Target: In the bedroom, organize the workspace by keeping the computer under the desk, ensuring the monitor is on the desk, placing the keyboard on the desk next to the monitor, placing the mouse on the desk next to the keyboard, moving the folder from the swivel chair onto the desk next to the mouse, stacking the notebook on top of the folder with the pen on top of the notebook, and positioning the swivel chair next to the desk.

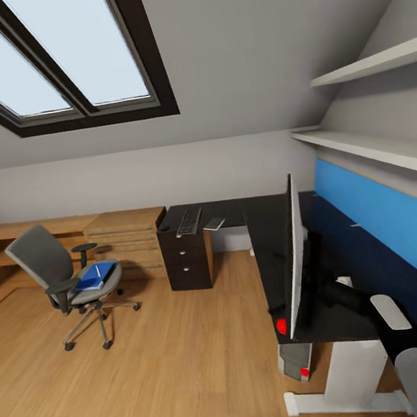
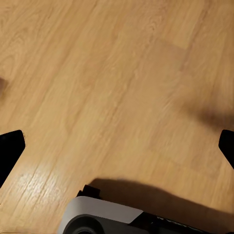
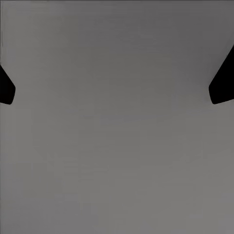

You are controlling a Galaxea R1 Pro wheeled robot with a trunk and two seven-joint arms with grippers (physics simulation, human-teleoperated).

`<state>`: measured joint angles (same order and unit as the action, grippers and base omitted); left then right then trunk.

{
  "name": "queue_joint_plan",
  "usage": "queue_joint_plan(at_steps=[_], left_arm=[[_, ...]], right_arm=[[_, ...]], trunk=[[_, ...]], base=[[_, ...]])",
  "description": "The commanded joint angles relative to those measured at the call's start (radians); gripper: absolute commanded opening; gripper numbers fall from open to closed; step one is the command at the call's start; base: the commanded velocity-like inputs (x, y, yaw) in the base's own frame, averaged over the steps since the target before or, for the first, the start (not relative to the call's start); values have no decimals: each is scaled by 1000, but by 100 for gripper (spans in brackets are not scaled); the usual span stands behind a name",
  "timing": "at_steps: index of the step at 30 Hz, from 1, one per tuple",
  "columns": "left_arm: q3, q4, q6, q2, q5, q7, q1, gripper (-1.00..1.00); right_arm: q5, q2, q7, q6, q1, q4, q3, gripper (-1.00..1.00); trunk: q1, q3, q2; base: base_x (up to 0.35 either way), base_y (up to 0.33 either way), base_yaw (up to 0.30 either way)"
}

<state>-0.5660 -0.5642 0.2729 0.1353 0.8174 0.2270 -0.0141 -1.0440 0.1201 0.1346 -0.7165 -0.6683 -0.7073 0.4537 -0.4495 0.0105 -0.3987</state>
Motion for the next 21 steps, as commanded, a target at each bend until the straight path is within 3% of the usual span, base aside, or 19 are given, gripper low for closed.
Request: queue_joint_plan(at_steps=[1,17,21], left_arm=[[-9,-1,5,1,6,8,-1,100],[-8,-1,5,1,6,8,-1,100],[-9,-1,5,1,6,8,-1,100]], right_arm=[[4,0,5,-6,-1,0,3,100],[4,0,5,-6,-1,0,3,100],[3,1,5,-7,-1,1,3,100]], trunk=[[0,1,-1],[0,1,-1],[0,1,-1]], base=[[0,0,276],[0,0,275],[0,0,122]])
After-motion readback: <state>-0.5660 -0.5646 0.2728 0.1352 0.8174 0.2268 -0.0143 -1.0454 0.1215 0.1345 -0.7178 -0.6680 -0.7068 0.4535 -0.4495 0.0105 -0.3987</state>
